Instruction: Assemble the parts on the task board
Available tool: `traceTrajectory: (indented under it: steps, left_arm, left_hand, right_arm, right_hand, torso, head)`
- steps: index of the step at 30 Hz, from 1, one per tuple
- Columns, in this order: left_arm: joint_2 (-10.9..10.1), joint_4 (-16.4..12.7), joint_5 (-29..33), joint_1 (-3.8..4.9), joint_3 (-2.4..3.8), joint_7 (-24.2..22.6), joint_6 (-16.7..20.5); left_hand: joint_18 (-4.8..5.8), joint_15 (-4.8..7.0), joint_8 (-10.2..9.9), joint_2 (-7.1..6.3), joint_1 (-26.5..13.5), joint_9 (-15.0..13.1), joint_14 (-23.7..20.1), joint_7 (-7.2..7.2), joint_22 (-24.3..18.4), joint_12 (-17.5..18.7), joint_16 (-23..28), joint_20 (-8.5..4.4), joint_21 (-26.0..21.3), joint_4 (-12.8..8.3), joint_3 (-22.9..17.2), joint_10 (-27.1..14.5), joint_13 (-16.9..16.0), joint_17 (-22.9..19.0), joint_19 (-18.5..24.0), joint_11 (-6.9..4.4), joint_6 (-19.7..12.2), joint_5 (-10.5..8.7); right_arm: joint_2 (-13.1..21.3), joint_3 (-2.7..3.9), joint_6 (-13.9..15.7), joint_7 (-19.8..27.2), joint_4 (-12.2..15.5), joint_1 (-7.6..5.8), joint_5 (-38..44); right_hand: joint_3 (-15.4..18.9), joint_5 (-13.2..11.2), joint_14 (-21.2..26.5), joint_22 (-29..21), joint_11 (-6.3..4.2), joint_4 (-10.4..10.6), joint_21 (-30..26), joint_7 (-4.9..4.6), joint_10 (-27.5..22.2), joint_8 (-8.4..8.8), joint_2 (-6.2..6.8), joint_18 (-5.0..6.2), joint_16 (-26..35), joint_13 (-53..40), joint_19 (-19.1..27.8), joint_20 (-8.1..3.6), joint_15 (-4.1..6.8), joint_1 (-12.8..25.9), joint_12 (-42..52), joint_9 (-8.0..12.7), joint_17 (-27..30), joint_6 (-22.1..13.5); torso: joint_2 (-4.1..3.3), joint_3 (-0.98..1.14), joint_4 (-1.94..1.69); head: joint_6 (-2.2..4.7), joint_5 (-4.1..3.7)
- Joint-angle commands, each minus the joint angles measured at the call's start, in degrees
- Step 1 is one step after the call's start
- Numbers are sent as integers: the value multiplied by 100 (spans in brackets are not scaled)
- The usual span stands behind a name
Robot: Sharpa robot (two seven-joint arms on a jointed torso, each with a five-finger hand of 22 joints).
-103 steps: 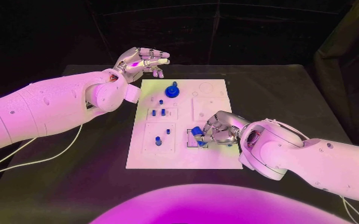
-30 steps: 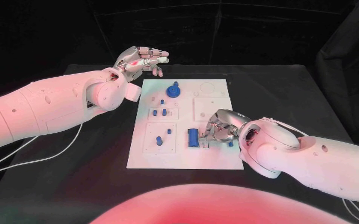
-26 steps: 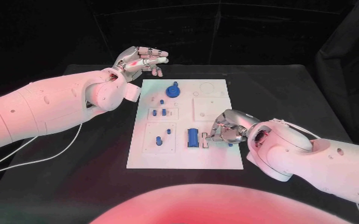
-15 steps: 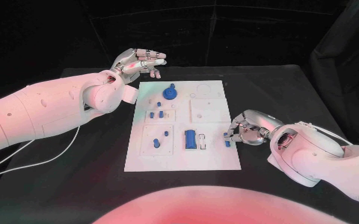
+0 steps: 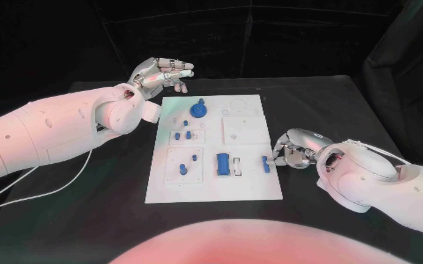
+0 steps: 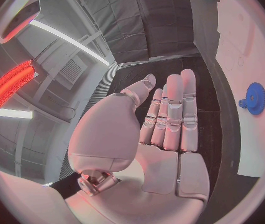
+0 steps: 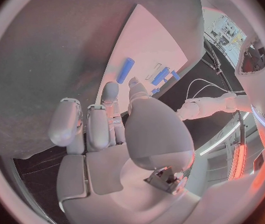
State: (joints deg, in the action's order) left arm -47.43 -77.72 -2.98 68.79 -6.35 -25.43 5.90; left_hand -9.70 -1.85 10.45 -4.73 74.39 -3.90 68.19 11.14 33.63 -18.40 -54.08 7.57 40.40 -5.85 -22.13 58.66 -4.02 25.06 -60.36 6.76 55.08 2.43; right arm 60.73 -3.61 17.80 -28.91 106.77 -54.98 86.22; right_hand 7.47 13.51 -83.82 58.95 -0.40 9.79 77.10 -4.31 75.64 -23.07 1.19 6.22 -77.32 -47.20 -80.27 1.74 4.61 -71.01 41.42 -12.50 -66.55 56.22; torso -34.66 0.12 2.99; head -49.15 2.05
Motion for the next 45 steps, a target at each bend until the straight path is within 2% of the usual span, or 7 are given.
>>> traceTrajectory:
  steps: [1, 19, 31, 36, 40, 43, 45]
  left_arm:
    - [5, -3, 24, 6, 4, -59, -51]
    - [13, 18, 24, 0, 3, -62, -64]
    - [20, 9, 24, -1, 3, -43, -45]
    - [14, 1, 24, -1, 3, -35, -40]
    - [17, -5, 24, -1, 3, -31, -45]
    - [19, -5, 24, -1, 3, -29, -47]
    - [18, -4, 24, -1, 3, -28, -49]
  left_hand:
    - [-77, 0, -14, 37, 8, -4, -31, -18, -6, -38, 1, 12, -26, -3, 24, -17, -6, -7, -39, 3, -3, 29]
    - [-76, -2, -14, 37, 4, -4, -34, -16, -9, -38, 1, 13, -29, 0, 30, -20, -5, -9, -39, 5, -4, 29]
    - [-76, -3, -14, 37, 3, -3, -35, -16, -9, -39, 1, 13, -31, 0, 33, -21, -5, -10, -38, 5, -5, 29]
    - [-76, -3, -15, 43, 8, -3, -36, -16, -11, -40, 0, 13, -32, -1, 32, -22, -5, -11, -39, 4, -5, 29]
    - [-76, -3, -15, 43, 8, -3, -36, -16, -11, -40, 0, 13, -32, -1, 32, -22, -5, -11, -39, 4, -5, 29]
    - [-76, -3, -15, 43, 8, -3, -36, -16, -11, -40, 0, 13, -32, -1, 32, -22, -5, -11, -39, 4, -5, 29]
    - [-76, -3, -15, 44, 8, -3, -36, -16, -11, -40, 0, 13, -32, -1, 32, -22, -5, -12, -39, 4, -5, 29]
  right_arm:
    - [-96, 0, -242, -227, -81, 0, 238]
    - [-433, -1, -660, -409, -227, 28, 421]
    - [-589, -2, -1153, -658, -281, 44, 900]
    - [-642, -2, -1305, -786, -300, 50, 1106]
    - [-653, -2, -1191, -843, -285, 52, 1077]
    - [-622, -2, -635, -827, -248, 53, 507]
    - [-594, -2, -278, -773, -210, 53, 95]
  right_hand:
    - [29, 34, -203, -21, 19, 33, -21, -9, -25, 32, 32, -73, 32, 10, 20, 23, -37, 61, -35, 6, 16, 36]
    - [107, 140, -204, -15, 7, 28, -28, 6, -29, 54, 76, -74, 50, -11, 24, 25, -33, -12, -43, -20, 18, 106]
    - [-64, -141, -201, -28, 0, -324, -47, -2, -82, 156, -17, -73, 87, 42, 34, 14, -24, -563, -172, -34, 39, 123]
    - [-505, 4, -204, -17, -27, -550, -48, -3, -167, 275, -214, -73, 88, 96, 30, -11, 1, -1000, -295, 5, 20, 118]
    - [-741, 141, -208, 5, -22, -556, -39, -1, -156, 338, -217, -78, 83, 113, 20, -10, -5, -1004, -327, 29, 2, 152]
    - [-1025, 577, -234, 65, -26, -400, -9, -2, -78, 423, -223, -85, 23, 39, -10, -23, -3, -824, -239, 62, -101, 152]
    - [-1273, 795, -248, 100, -32, -327, 12, 5, -36, 468, -126, -92, -19, -24, -31, -27, -1, -707, -172, 76, -168, 177]
  torso:
    - [-5, -1, -4]
    - [-7, -4, -3]
    - [-4, -6, -4]
    - [1, -10, -7]
    - [1, -10, -5]
    - [2, -3, -2]
    - [1, -5, -2]
  head:
    - [6, 11]
    - [-16, 40]
    - [-21, 32]
    - [-25, 38]
    - [-22, 45]
    - [-19, 52]
    - [-18, 51]
